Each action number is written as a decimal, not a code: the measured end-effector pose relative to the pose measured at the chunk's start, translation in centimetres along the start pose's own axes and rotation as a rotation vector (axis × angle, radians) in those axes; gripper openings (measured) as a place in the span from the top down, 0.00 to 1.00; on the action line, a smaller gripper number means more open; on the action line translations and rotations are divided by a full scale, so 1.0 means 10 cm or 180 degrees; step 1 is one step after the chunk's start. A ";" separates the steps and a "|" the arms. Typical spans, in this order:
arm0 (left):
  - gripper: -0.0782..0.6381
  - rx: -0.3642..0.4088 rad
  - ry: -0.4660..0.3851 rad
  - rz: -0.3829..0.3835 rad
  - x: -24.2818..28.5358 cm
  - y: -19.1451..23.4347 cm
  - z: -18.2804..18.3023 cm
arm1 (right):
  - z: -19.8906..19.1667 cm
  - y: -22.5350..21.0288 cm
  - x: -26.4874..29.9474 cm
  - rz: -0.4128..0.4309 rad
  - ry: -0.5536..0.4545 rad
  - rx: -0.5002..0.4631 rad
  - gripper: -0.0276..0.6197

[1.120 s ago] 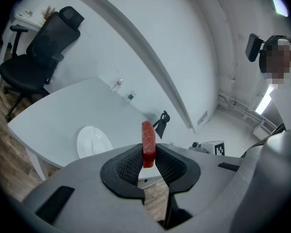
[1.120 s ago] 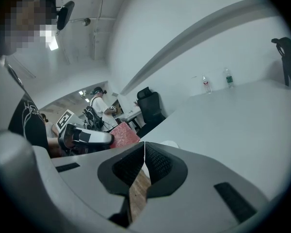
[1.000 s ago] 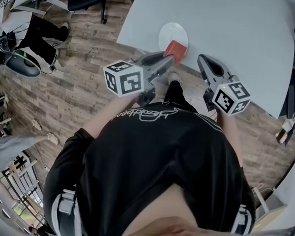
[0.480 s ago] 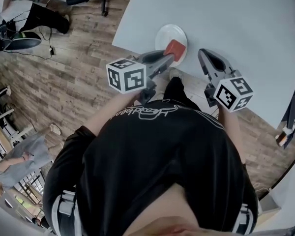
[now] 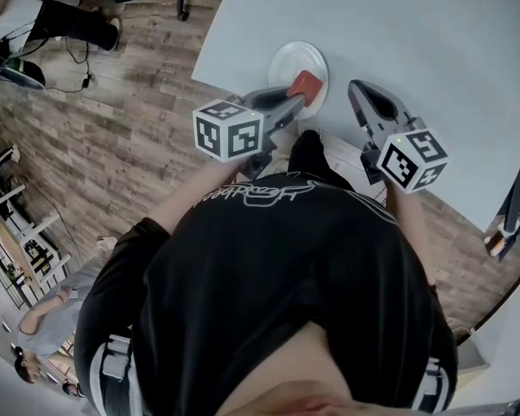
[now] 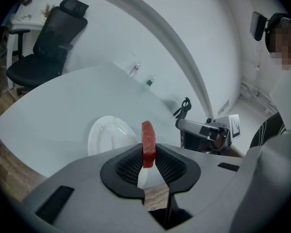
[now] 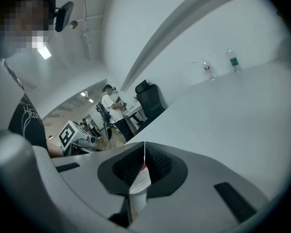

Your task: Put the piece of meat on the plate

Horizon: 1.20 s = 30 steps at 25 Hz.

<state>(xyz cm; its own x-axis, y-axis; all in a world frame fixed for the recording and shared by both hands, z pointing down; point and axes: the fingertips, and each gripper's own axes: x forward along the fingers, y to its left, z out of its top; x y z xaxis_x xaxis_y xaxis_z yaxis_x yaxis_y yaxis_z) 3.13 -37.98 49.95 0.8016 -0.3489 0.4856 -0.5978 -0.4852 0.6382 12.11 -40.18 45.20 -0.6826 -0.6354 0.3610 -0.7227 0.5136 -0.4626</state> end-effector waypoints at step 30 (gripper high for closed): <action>0.78 0.0430 0.0262 0.0230 0.18 0.23 -0.20 | -0.13 -0.23 0.05 -0.0094 0.0065 0.0146 0.94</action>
<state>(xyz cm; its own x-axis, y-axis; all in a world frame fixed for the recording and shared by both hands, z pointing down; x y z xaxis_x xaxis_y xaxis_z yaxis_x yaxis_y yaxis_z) 3.22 -38.15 53.47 0.7495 -0.3228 0.5780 -0.6422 -0.5664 0.5165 13.30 -40.89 47.46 -0.6634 -0.6379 0.3912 -0.7372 0.4673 -0.4880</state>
